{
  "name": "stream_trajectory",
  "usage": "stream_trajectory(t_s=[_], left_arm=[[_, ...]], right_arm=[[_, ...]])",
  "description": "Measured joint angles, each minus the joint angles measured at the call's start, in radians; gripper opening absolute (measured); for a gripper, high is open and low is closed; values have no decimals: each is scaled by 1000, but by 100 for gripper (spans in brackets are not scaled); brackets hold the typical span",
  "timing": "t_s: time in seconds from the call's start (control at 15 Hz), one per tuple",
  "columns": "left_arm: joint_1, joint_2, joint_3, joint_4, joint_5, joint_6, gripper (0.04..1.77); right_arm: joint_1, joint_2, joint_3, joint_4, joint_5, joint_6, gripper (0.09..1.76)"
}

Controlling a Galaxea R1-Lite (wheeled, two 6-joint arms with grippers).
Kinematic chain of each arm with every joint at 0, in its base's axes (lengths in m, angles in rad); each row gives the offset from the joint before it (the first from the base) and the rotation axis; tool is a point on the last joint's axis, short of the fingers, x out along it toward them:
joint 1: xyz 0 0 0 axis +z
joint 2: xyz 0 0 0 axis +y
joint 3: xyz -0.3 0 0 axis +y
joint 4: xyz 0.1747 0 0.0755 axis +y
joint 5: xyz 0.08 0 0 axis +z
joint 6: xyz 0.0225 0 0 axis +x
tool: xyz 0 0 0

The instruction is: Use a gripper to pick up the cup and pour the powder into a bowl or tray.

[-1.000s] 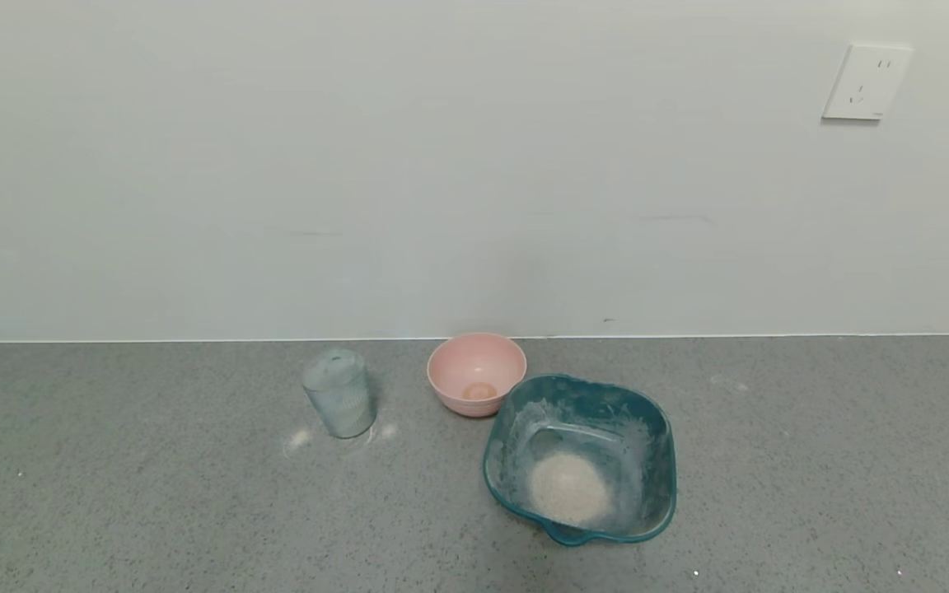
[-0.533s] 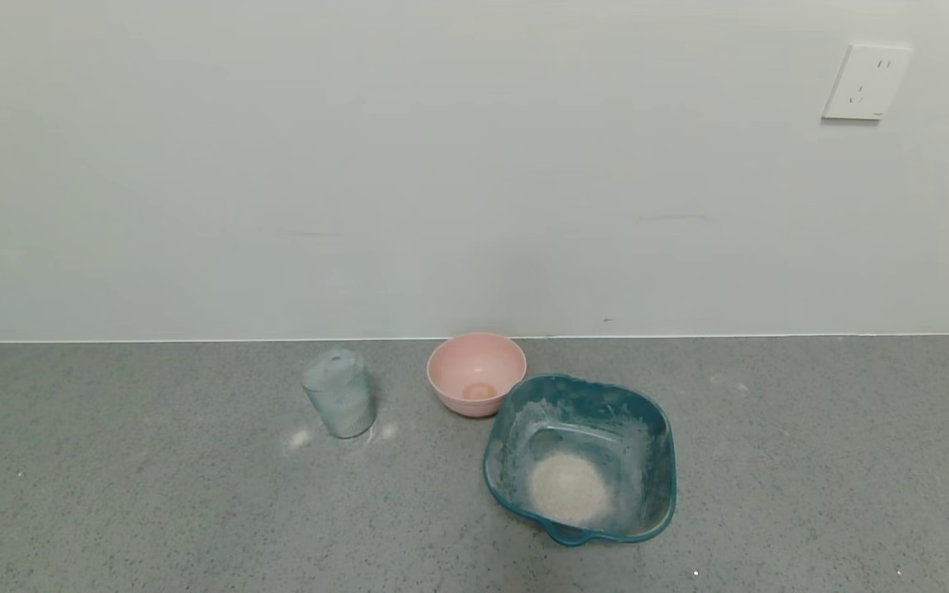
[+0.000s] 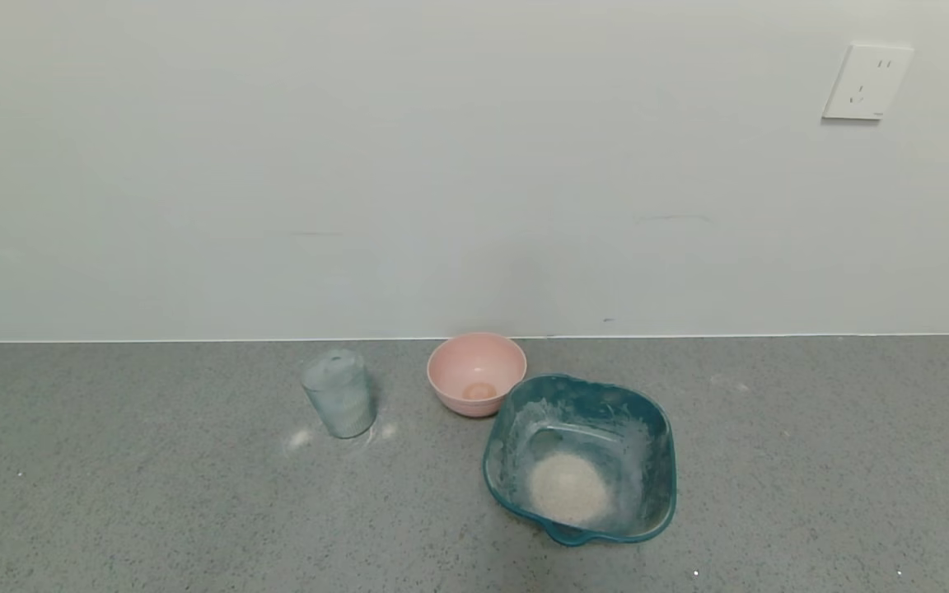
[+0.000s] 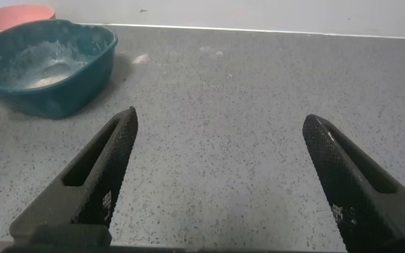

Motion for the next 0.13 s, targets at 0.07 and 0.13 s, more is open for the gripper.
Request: stream_trajectory(t_s=[0.07, 0.13], left_arm=[[0, 0, 0, 0, 0, 0, 172], [0, 0, 0, 0, 0, 0, 172]], right_arm=[[0, 0, 0, 0, 0, 0, 171], [0, 0, 0, 0, 0, 0, 171]])
